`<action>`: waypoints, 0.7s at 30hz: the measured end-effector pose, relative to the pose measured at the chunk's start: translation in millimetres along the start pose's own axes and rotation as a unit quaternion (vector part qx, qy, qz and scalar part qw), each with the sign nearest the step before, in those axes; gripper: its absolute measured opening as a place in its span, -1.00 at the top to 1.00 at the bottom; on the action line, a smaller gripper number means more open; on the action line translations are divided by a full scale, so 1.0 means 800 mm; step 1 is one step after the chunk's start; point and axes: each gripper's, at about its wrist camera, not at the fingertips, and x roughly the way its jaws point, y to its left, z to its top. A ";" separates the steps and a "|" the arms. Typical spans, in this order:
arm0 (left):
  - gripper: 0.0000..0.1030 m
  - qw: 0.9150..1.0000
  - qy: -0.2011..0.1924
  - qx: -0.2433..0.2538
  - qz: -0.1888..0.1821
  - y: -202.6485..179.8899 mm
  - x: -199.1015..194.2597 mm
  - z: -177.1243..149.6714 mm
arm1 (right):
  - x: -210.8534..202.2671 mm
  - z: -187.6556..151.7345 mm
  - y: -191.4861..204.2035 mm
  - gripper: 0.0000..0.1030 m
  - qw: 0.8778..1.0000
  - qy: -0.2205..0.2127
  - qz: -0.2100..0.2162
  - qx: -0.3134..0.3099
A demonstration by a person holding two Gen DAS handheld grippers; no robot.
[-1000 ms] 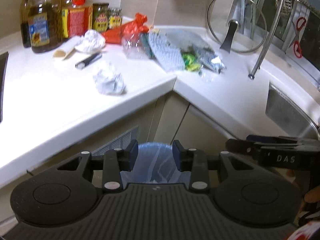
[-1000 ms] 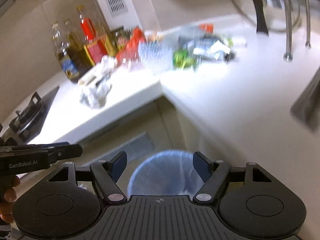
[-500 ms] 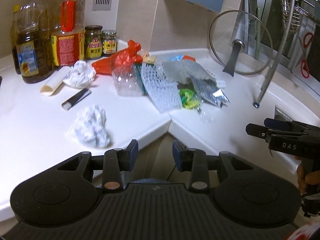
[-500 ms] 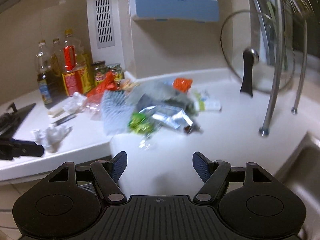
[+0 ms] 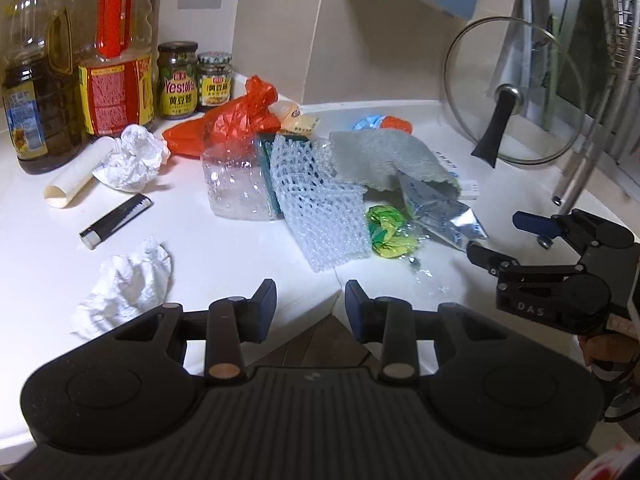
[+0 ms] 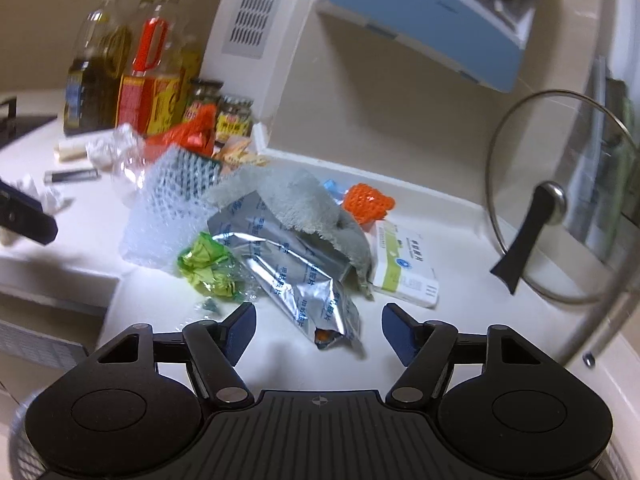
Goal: Collect trash
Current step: 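Grasp the silver foil packet with the right gripper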
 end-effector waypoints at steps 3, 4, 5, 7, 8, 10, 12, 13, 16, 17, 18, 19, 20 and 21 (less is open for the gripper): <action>0.35 1.000 0.007 -0.004 0.008 0.000 0.015 0.003 | 0.019 -0.002 0.003 -0.33 1.000 0.008 -0.001 -0.029; 0.35 1.000 0.009 -0.006 0.009 -0.001 0.019 0.004 | 0.024 -0.003 0.005 -0.33 0.999 0.008 -0.005 -0.041; 0.35 1.000 0.011 -0.008 0.011 0.000 0.024 0.005 | 0.030 -0.004 0.006 -0.33 0.999 0.007 -0.007 -0.051; 0.35 1.000 0.014 -0.012 0.014 0.002 0.032 0.008 | 0.039 -0.005 0.006 -0.32 0.998 0.008 -0.008 -0.060; 0.35 1.000 0.016 -0.013 0.016 0.002 0.036 0.008 | 0.044 -0.005 0.005 -0.32 0.998 0.008 -0.006 -0.062; 0.35 0.999 0.018 -0.016 0.020 0.003 0.042 0.009 | 0.052 -0.004 0.005 -0.28 0.998 0.008 -0.003 -0.065; 0.35 0.999 0.020 -0.018 0.023 0.003 0.048 0.010 | 0.059 -0.004 0.005 -0.19 0.998 0.008 -0.001 -0.067; 0.35 0.999 0.021 -0.020 0.024 0.004 0.051 0.011 | 0.061 -0.003 0.005 -0.14 0.998 0.007 0.000 -0.066; 0.34 0.999 0.020 -0.025 0.023 0.005 0.057 0.013 | 0.065 -0.001 0.005 -0.01 0.998 0.003 0.006 -0.066; 0.33 0.999 0.020 -0.027 0.021 0.005 0.058 0.014 | 0.065 -0.001 0.005 0.00 0.998 0.001 0.006 -0.066; 0.33 0.999 0.020 -0.029 0.021 0.005 0.060 0.015 | 0.065 -0.001 0.005 0.06 0.998 0.000 0.008 -0.067; 0.33 0.999 0.019 -0.030 0.020 0.005 0.061 0.016 | 0.063 -0.001 0.004 0.11 0.998 -0.005 0.010 -0.067; 0.32 0.999 0.018 -0.032 0.019 0.005 0.062 0.017 | 0.060 -0.002 0.003 0.12 0.998 -0.011 0.014 -0.067; 0.31 0.999 0.017 -0.033 0.018 0.005 0.063 0.018 | 0.056 -0.003 0.003 0.15 0.997 -0.017 0.017 -0.069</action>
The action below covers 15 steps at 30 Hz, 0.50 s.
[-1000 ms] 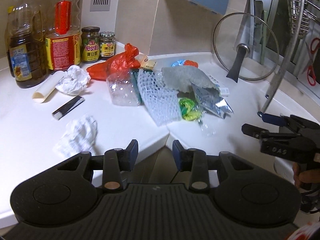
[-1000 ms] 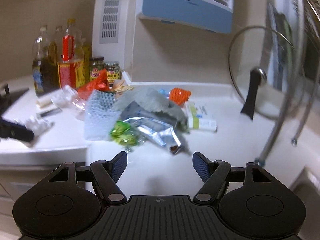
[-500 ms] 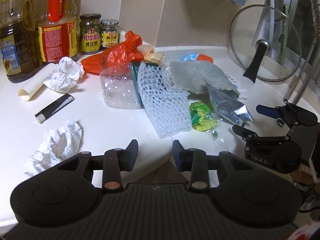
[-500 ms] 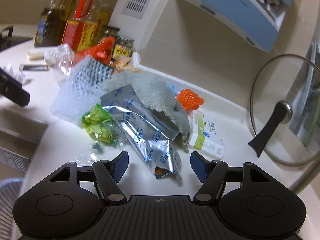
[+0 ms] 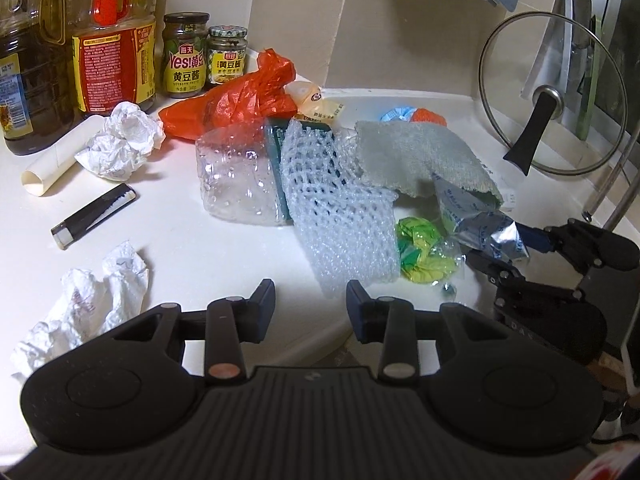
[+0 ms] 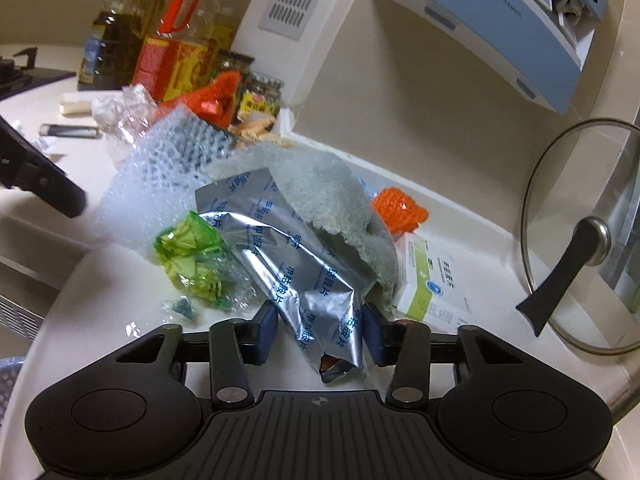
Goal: Collect trash
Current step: 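Grasp the silver foil packet with the right gripper, then grasp the white foam net with the left gripper while the right holds the foil packet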
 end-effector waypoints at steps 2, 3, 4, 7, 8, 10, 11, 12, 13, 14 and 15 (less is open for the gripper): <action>0.28 1.000 -0.005 -0.004 -0.002 0.000 0.001 0.002 | -0.007 -0.001 0.000 0.17 1.000 -0.011 0.004 -0.001; 0.26 1.000 -0.006 -0.005 -0.002 0.000 0.003 0.004 | -0.011 -0.002 -0.001 0.18 1.000 -0.014 0.007 0.003; 0.23 1.000 -0.008 -0.007 -0.002 0.000 0.004 0.006 | -0.015 -0.002 -0.003 0.19 1.000 -0.018 0.011 0.010; 0.22 1.000 -0.010 -0.017 -0.004 0.002 0.009 0.010 | -0.030 -0.002 -0.011 0.19 0.999 -0.027 0.016 0.044; 0.22 1.000 -0.011 -0.022 -0.006 0.004 0.011 0.012 | -0.035 -0.001 -0.015 0.19 0.998 -0.030 0.018 0.060; 0.22 0.999 -0.012 -0.031 -0.010 0.005 0.015 0.015 | -0.045 0.000 -0.026 0.19 0.995 -0.035 0.021 0.096; 0.22 0.999 -0.013 -0.034 -0.012 0.006 0.017 0.017 | -0.049 0.000 -0.031 0.19 0.992 -0.037 0.021 0.115; 0.22 0.999 -0.013 -0.038 -0.014 0.006 0.020 0.019 | -0.054 0.000 -0.037 0.19 0.990 -0.037 0.021 0.132; 0.22 0.999 -0.012 -0.041 -0.015 0.006 0.024 0.021 | -0.058 0.000 -0.042 0.19 0.988 -0.037 0.021 0.149; 0.22 0.999 -0.011 -0.043 -0.015 0.006 0.028 0.023 | -0.062 0.000 -0.047 0.19 0.986 -0.037 0.019 0.164; 0.22 0.999 -0.009 -0.044 -0.014 0.005 0.032 0.025 | -0.065 -0.001 -0.052 0.19 0.983 -0.037 0.019 0.178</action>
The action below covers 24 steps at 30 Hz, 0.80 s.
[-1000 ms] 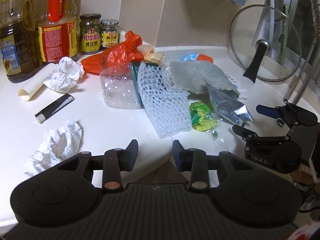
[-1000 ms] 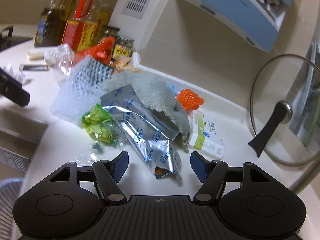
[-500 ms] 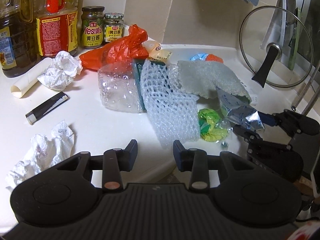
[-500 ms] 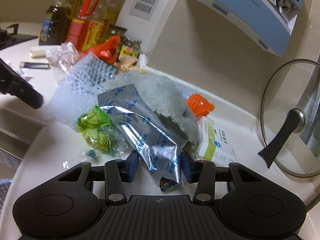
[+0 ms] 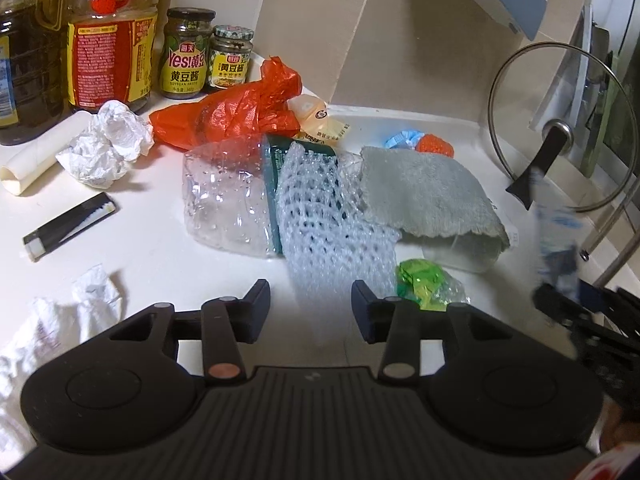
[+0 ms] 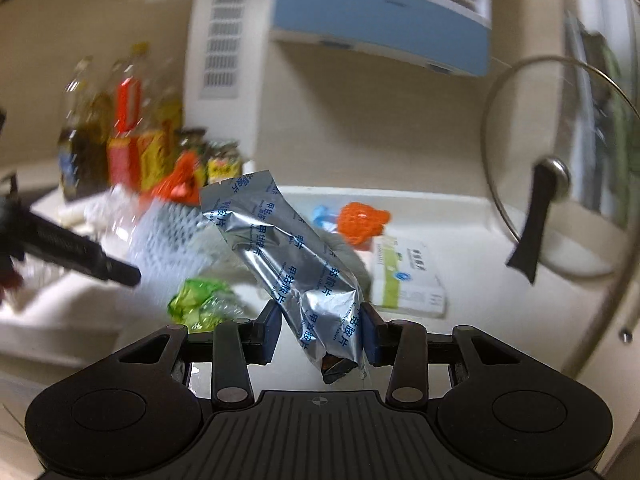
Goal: Collect trash
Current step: 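Grasp the white foam net with the left gripper while the right holds the foil packet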
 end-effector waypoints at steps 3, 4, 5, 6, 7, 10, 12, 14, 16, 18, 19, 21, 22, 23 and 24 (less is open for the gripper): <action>0.24 1.000 0.005 -0.003 0.004 0.000 0.013 0.005 | -0.006 0.002 -0.012 0.19 0.999 0.003 -0.004 0.032; 0.26 1.000 0.008 -0.003 0.005 0.000 0.017 0.006 | -0.007 0.003 -0.016 0.19 0.999 0.005 -0.005 0.039; 0.28 1.000 0.010 -0.005 0.003 0.000 0.020 0.007 | -0.008 0.003 -0.019 0.19 0.999 0.006 -0.005 0.047; 0.31 1.000 0.010 -0.007 0.004 0.000 0.022 0.007 | -0.009 0.003 -0.021 0.19 0.998 0.008 -0.005 0.055; 0.40 1.000 0.010 -0.009 0.006 0.000 0.023 0.008 | -0.011 0.003 -0.025 0.19 0.998 0.009 -0.005 0.063; 0.82 1.000 0.008 -0.016 0.003 0.002 0.022 0.008 | -0.015 0.001 -0.032 0.19 0.996 0.010 -0.005 0.083; 0.88 1.000 0.001 -0.017 0.000 0.004 0.017 0.009 | -0.017 -0.001 -0.034 0.19 0.996 0.009 -0.008 0.091; 0.90 1.000 -0.009 -0.019 0.000 0.006 0.010 0.010 | -0.018 -0.002 -0.036 0.19 0.995 0.010 -0.006 0.099; 0.91 1.000 -0.019 -0.020 -0.004 0.008 0.001 0.012 | -0.019 -0.003 -0.037 0.19 0.994 0.010 -0.005 0.111; 0.92 0.999 -0.032 -0.019 -0.004 0.009 -0.010 0.016 | -0.019 -0.003 -0.039 0.19 0.992 0.011 -0.003 0.123; 0.92 0.999 -0.038 -0.018 -0.004 0.010 -0.016 0.018 | -0.020 -0.002 -0.040 0.19 0.992 0.011 -0.002 0.128; 0.92 0.999 -0.048 -0.018 -0.005 0.011 -0.028 0.022 | -0.021 -0.001 -0.040 0.19 0.990 0.010 0.001 0.139; 0.92 0.998 -0.052 -0.018 -0.006 0.013 -0.034 0.024 | -0.022 -0.001 -0.039 0.19 0.990 0.009 0.002 0.143; 0.92 0.998 -0.057 -0.019 -0.006 0.014 -0.040 0.024 | -0.024 0.000 -0.039 0.19 0.989 0.008 0.004 0.146; 0.92 0.998 -0.060 -0.020 -0.008 0.016 -0.046 0.025 | -0.025 0.001 -0.038 0.19 0.989 0.008 0.007 0.149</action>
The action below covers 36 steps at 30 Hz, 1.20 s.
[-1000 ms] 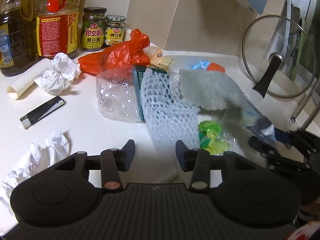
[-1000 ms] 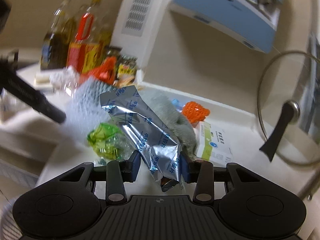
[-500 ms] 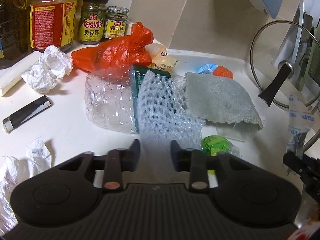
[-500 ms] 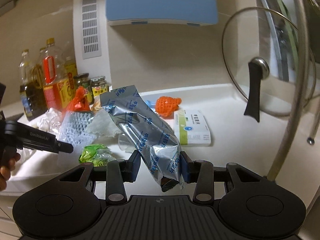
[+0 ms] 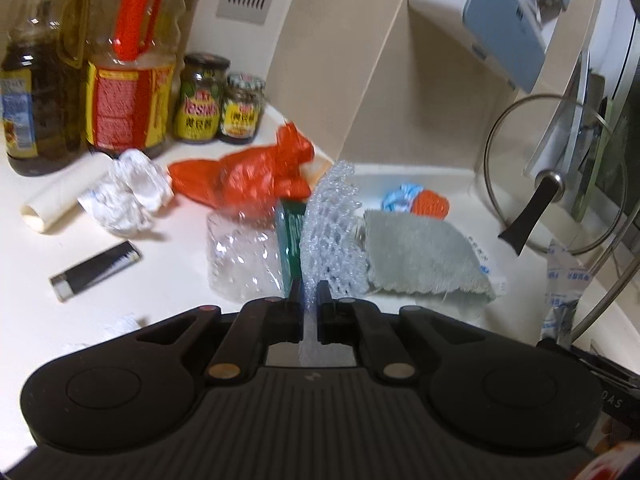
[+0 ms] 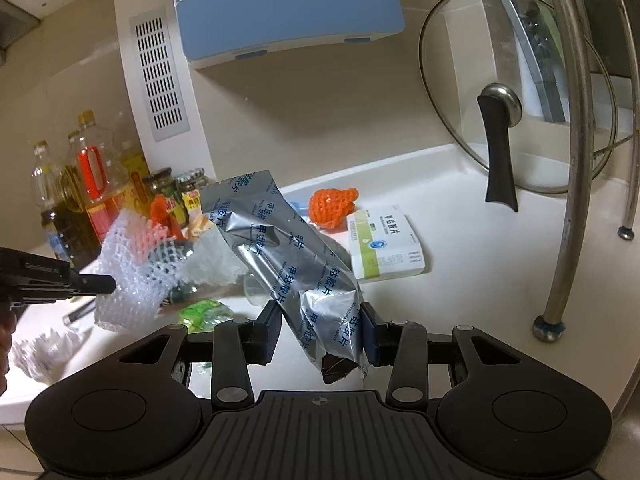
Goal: Collect trash
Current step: 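Grasp the white foam net with the left gripper while the right holds the foil packet, then carry the foil packet and foam net down over the trash bin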
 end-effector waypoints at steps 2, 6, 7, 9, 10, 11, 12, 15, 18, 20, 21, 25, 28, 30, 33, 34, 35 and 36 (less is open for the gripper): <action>0.92 1.000 -0.004 0.000 -0.004 0.002 -0.010 0.001 | -0.003 0.001 0.004 0.19 1.000 -0.001 0.004 0.005; 0.92 1.000 -0.008 0.005 -0.010 0.004 -0.029 -0.002 | -0.009 0.003 0.012 0.19 1.000 0.001 0.015 0.024; 0.92 1.000 -0.009 0.005 -0.012 0.005 -0.034 -0.003 | -0.011 0.003 0.015 0.19 0.999 0.002 0.018 0.030; 0.92 1.000 -0.008 0.006 -0.017 0.007 -0.043 -0.006 | -0.015 0.003 0.021 0.19 0.999 0.003 0.024 0.041; 0.92 1.000 -0.007 0.007 -0.018 0.008 -0.047 -0.008 | -0.018 0.002 0.025 0.19 0.998 0.005 0.028 0.047; 0.92 1.000 -0.006 0.008 -0.020 0.010 -0.052 -0.010 | -0.021 0.002 0.029 0.19 0.998 0.007 0.032 0.053; 0.92 1.000 -0.005 0.008 -0.023 0.011 -0.057 -0.012 | -0.023 0.001 0.033 0.19 0.998 0.009 0.035 0.059; 0.92 0.999 -0.004 0.012 -0.031 0.015 -0.073 -0.020 | -0.032 -0.004 0.048 0.19 0.996 0.016 0.049 0.079; 0.92 0.999 -0.001 0.016 -0.039 0.021 -0.092 -0.030 | -0.041 -0.010 0.067 0.19 0.993 0.025 0.060 0.094; 0.92 0.999 0.003 0.018 -0.043 0.025 -0.104 -0.038 | -0.046 -0.016 0.081 0.19 0.992 0.031 0.066 0.103; 0.92 0.999 0.005 0.018 -0.045 0.027 -0.110 -0.042 | -0.049 -0.020 0.087 0.19 0.991 0.035 0.070 0.108; 0.92 0.998 0.014 0.022 -0.050 0.039 -0.135 -0.061 | -0.061 -0.034 0.115 0.19 0.988 0.048 0.081 0.122; 0.92 0.998 0.023 0.026 -0.050 0.047 -0.152 -0.077 | -0.072 -0.047 0.134 0.19 0.986 0.058 0.087 0.132; 0.92 0.998 0.031 0.026 -0.052 0.053 -0.162 -0.088 | -0.079 -0.057 0.145 0.19 0.984 0.066 0.090 0.142; 0.92 0.997 0.043 0.029 -0.052 0.061 -0.176 -0.106 | -0.089 -0.076 0.161 0.19 0.981 0.080 0.091 0.154; 0.92 0.997 0.048 0.030 -0.052 0.062 -0.179 -0.111 | -0.092 -0.082 0.166 0.19 0.980 0.085 0.091 0.158; 0.92 0.997 0.053 0.031 -0.052 0.064 -0.182 -0.117 | -0.095 -0.089 0.170 0.19 0.978 0.091 0.091 0.161; 0.92 0.997 0.057 0.032 -0.051 0.066 -0.185 -0.124 | -0.096 -0.097 0.175 0.19 0.977 0.097 0.091 0.165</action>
